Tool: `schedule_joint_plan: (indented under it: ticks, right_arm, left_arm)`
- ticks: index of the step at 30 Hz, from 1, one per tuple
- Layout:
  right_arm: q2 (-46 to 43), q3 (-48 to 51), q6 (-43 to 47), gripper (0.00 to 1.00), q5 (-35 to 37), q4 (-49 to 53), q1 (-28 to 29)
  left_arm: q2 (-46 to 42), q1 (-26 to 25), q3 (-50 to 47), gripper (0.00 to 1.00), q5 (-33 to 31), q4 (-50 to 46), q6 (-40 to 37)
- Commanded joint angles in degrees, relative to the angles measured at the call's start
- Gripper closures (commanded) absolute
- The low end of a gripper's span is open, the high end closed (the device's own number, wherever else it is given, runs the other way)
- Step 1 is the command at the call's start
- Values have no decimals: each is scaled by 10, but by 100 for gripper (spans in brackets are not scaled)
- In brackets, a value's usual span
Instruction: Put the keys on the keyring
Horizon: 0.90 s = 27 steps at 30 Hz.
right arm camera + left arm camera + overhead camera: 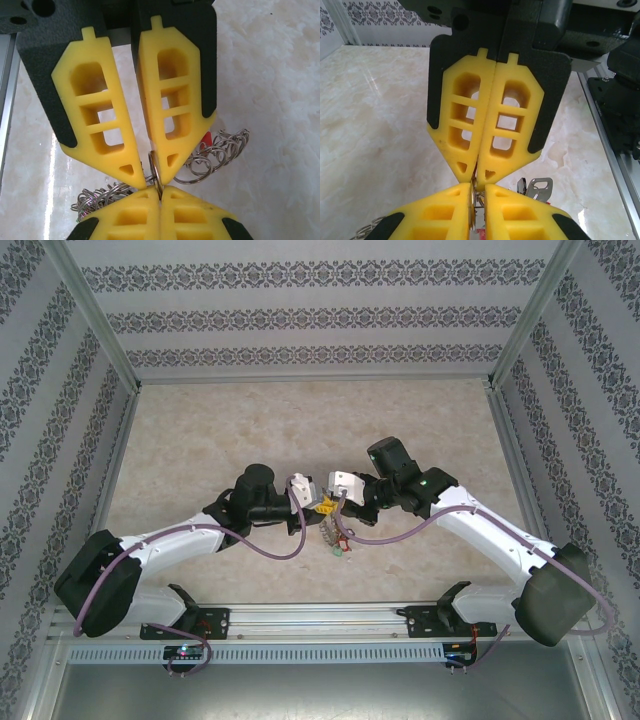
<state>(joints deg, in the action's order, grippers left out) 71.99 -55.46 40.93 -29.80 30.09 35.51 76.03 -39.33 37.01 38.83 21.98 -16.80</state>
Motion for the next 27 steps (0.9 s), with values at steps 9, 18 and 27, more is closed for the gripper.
schedule_joint_plan:
  ticks: [9,18,27]
  right_arm:
    - [-13,-13,4,100,-44,-29,10]
    - [-12,-10,0,100,-44,-29,10]
    - [-31,6,-22,95,-30,-44,7]
  left_arm:
    - [9,-7,28,78,-27,-82,-42]
    - [-4,-6,12,86,-34,-61,-29]
    - [-2,-6,7,100,-20,-15,-11]
